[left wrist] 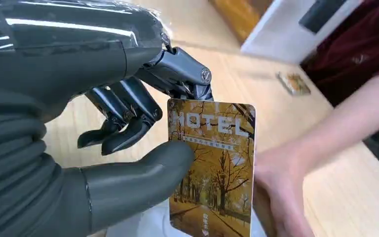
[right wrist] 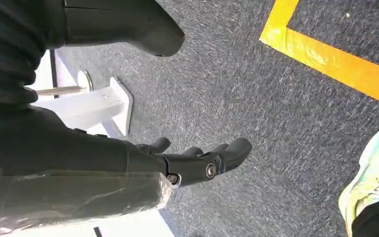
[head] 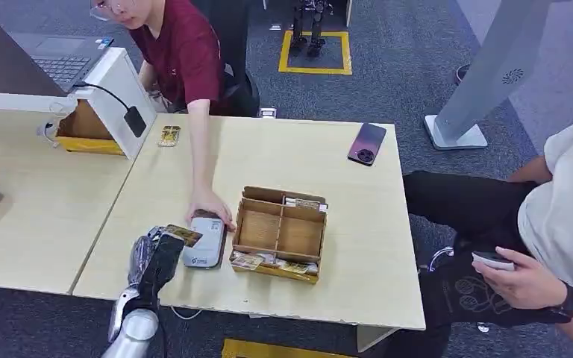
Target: Pass the card to the sensor for recognition and then transmit it.
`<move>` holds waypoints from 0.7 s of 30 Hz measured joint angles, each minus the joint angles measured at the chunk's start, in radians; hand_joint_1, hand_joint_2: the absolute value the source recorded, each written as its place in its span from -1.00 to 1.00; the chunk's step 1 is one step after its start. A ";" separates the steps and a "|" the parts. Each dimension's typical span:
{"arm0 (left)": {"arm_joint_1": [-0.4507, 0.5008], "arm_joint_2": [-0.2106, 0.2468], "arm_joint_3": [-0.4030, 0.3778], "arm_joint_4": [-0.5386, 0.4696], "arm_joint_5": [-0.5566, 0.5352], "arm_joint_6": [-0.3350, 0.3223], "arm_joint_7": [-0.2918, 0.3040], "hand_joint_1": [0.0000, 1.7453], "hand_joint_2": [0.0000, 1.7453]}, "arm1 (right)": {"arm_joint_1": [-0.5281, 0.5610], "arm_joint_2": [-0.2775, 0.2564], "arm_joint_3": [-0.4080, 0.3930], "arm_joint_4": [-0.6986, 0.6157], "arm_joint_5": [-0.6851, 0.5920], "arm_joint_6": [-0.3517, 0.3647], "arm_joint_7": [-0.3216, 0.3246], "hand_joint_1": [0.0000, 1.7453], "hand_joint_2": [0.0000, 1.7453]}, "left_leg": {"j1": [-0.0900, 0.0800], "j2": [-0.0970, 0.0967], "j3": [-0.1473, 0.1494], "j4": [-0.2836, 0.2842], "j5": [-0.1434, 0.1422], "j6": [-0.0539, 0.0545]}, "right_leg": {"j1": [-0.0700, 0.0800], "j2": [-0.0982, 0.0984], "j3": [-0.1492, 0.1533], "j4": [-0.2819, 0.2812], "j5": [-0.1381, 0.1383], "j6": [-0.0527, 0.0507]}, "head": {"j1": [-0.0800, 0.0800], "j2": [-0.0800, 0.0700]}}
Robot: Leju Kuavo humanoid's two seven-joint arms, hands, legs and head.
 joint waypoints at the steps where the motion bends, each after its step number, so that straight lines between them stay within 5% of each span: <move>1: -0.004 -0.001 0.001 0.004 -0.015 0.016 0.003 1.00 1.00 | 0.000 0.000 -0.001 0.000 0.003 0.000 0.000 -1.00 1.00 | 0.000 0.000 0.000 0.000 0.000 0.000 | 0.000 0.000 0.000 0.000 0.000 0.000 | 0.000 0.000; 15: -0.021 -0.005 0.004 0.040 -0.098 0.037 0.021 1.00 1.00 | 0.000 0.001 -0.004 0.000 0.020 0.001 -0.001 -1.00 1.00 | 0.000 0.000 0.000 0.000 0.000 0.000 | 0.000 0.000 0.000 0.000 0.000 0.000 | 0.000 0.000; 18: -0.013 -0.011 0.005 0.032 0.003 -0.044 -0.028 1.00 1.00 | 0.000 0.001 -0.013 0.000 0.024 0.001 -0.001 -1.00 1.00 | 0.000 0.000 0.000 0.000 0.000 0.000 | 0.000 0.000 0.000 0.000 0.000 0.000 | 0.000 0.000; 21: 0.015 -0.017 0.009 -0.023 0.216 -0.167 -0.096 1.00 1.00 | 0.001 0.001 -0.025 0.000 0.027 0.000 -0.003 -1.00 1.00 | 0.000 0.000 0.000 0.000 0.000 0.000 | 0.000 0.000 0.000 0.000 0.000 0.000 | 0.000 0.000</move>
